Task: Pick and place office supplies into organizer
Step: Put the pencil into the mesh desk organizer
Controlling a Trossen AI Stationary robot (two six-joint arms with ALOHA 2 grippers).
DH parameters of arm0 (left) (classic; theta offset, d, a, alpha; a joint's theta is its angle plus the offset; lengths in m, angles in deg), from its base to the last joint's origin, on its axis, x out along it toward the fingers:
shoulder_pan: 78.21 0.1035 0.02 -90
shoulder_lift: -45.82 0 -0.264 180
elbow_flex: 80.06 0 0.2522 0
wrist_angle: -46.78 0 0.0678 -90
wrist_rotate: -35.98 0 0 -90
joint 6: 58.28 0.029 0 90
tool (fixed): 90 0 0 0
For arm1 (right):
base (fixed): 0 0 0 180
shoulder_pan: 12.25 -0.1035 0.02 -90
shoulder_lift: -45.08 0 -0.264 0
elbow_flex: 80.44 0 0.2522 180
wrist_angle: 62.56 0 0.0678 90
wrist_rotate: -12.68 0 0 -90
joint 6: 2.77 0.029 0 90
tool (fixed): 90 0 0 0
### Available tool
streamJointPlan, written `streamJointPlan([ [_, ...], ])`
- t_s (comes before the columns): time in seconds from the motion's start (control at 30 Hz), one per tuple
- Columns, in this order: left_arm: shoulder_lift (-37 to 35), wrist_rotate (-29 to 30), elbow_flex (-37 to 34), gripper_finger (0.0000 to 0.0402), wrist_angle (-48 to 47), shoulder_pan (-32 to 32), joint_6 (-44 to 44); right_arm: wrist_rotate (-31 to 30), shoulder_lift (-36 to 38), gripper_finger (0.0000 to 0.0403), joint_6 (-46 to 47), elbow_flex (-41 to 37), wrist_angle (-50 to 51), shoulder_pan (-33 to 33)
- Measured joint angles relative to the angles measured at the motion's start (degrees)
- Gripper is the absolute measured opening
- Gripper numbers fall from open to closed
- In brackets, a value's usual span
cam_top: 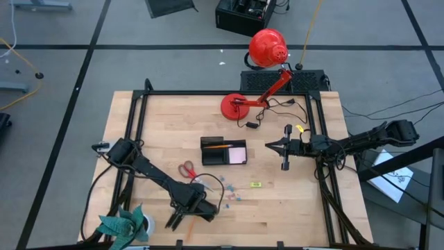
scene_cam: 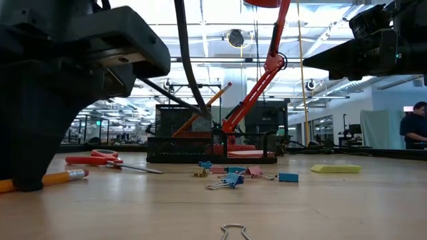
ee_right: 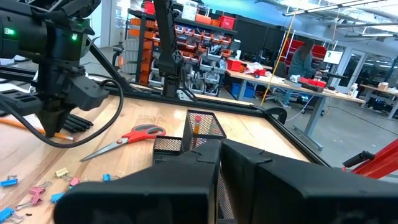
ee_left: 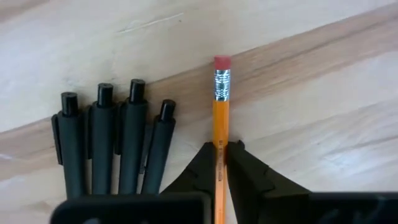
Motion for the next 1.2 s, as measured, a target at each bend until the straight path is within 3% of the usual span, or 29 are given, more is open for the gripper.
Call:
streamJointPlan([
  [0.33, 0.6, 8.7, 5.1, 0.0016, -1.5, -0.1, 9.1, 0.0, 0.0, 0.0009, 0.0, 0.0, 0.0, 0.0],
  [0.83, 0.4, 39.4, 12.1, 0.0004, -1.3, 2.4, 32.1, 0.0, 0.2, 0.0009, -0.3, 0.0, -1.3, 0.0],
  [0.9, 0.1, 36.8, 12.2, 0.0011, -1.1, 3.2, 32.1, 0.0, 0.2, 0.0009, -0.3, 0.0, -1.2, 0.0],
  [1.07, -0.1, 22.8, 12.1, 0.0026, -0.1, 5.6, 31.5, 0.0, 0.2, 0.0009, -0.4, 0.0, -1.1, 0.0],
  [1.2, 0.3, 19.2, 12.2, 0.0046, 3.0, 7.4, 34.8, 0.0, 0.2, 0.0009, -0.4, 0.0, -1.2, 0.0],
])
